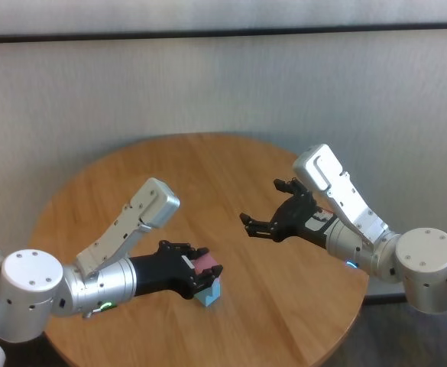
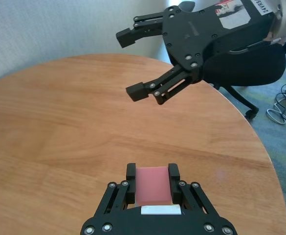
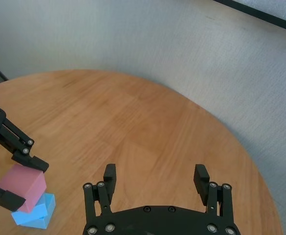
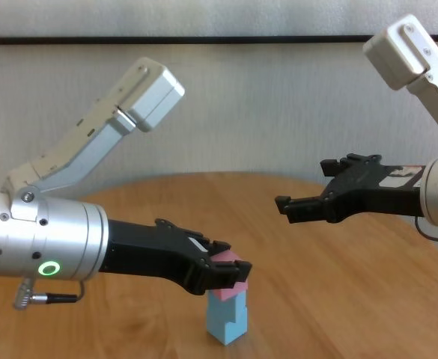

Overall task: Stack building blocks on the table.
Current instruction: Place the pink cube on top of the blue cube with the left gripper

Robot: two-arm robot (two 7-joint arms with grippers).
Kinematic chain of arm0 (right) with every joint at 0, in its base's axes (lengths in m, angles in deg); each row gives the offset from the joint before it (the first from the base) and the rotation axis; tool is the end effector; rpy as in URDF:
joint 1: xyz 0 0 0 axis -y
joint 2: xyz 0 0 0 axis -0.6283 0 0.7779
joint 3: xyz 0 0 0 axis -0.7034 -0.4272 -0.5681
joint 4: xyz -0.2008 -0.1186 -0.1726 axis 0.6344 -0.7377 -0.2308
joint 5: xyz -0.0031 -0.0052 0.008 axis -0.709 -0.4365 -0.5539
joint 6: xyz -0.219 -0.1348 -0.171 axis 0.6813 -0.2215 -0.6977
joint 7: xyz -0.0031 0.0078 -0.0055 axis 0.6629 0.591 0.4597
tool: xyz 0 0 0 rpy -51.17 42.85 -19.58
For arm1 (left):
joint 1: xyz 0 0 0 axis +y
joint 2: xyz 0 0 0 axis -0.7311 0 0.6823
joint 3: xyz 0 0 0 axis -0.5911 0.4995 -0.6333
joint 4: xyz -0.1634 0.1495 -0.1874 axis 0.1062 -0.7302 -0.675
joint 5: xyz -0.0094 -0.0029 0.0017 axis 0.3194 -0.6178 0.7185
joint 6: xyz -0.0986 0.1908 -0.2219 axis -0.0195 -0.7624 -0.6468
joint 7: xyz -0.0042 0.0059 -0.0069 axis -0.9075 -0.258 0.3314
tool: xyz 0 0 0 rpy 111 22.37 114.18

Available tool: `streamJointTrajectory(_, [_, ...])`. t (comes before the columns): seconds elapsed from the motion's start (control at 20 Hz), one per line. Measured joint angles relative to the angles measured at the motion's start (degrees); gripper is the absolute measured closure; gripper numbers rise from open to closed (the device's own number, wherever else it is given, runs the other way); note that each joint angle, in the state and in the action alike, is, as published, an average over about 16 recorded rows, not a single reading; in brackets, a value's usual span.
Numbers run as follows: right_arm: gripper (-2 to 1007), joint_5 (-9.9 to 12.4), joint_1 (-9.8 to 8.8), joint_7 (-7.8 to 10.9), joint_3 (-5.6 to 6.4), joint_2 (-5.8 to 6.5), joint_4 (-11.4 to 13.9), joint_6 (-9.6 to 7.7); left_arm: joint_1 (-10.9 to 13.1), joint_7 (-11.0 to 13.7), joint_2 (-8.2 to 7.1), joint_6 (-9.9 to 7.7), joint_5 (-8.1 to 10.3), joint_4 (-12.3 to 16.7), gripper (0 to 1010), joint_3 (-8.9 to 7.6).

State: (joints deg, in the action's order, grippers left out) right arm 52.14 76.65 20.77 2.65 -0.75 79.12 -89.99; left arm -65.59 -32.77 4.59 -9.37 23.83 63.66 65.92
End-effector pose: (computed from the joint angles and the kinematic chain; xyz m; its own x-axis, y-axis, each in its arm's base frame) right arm 0.4175 0.0047 -0.2502 0.6519 -0.6991 0.2938 0.7575 0.5823 -0.2952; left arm 0.3994 -0.0110 -0.2591 0.8493 0.5220 0.0784 -0.5078 0.7674 0.3913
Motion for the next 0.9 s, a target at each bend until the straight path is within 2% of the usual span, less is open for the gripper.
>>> streamJointTrajectory(0.5, [4,0.00,0.00,0.00,0.00,0.00,0.00,0.00,-0.50,0.10,0.03,0.09,0.72,-0.45,575,0.57])
streamJointTrajectory(0.9, [4,0.00,0.00,0.00,0.00,0.00,0.00,0.00,-0.39,0.21,-0.02,0.16,0.87,-0.29,397,0.41])
